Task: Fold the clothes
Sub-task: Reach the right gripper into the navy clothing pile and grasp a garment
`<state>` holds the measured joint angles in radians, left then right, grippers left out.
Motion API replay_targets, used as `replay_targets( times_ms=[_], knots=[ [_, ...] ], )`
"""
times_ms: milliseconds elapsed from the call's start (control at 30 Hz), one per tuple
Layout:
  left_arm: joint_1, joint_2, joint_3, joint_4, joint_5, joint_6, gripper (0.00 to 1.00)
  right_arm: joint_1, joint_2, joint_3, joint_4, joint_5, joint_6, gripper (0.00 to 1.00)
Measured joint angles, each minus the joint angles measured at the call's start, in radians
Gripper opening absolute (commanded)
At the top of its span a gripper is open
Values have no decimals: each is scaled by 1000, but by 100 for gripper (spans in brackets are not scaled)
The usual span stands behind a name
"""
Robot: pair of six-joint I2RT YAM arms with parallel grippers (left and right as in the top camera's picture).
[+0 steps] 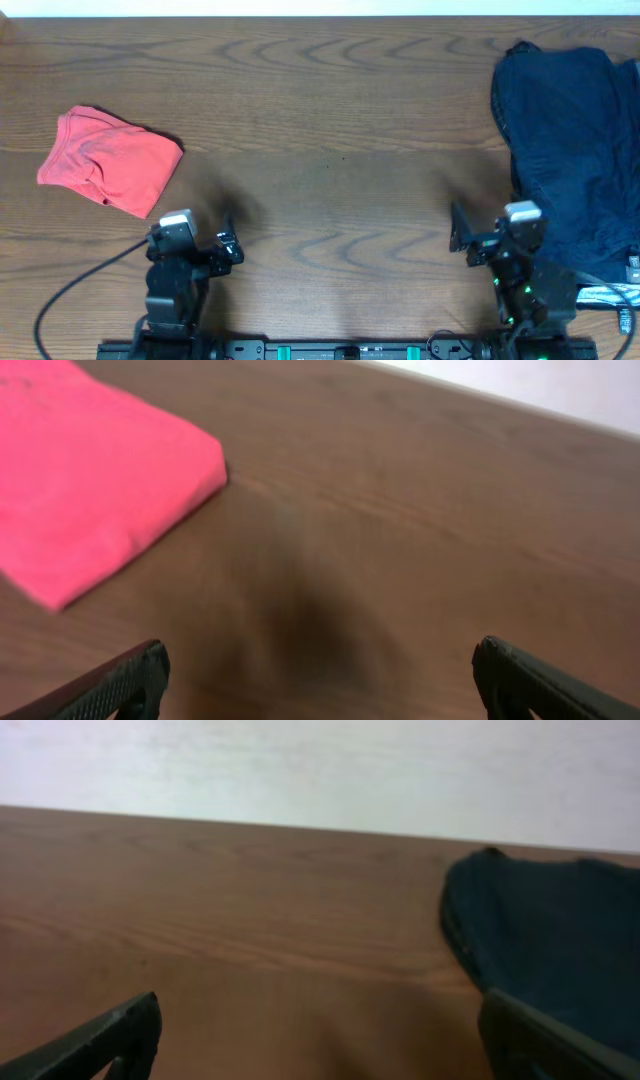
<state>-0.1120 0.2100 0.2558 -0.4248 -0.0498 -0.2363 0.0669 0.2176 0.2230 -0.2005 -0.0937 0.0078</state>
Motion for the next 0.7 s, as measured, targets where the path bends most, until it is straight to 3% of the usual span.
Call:
replay_targets(
  times_ms=[400,533,700],
  knots=[
    [0,397,443,-400,76,-3,98,0,653,475,-318,165,7,99],
    [0,480,502,-460,135,-2,98,0,821,561,-280,147,7,99],
    [0,525,510,-469,174,-3,98,-2,950,573,-107,172,7,99]
  ],
)
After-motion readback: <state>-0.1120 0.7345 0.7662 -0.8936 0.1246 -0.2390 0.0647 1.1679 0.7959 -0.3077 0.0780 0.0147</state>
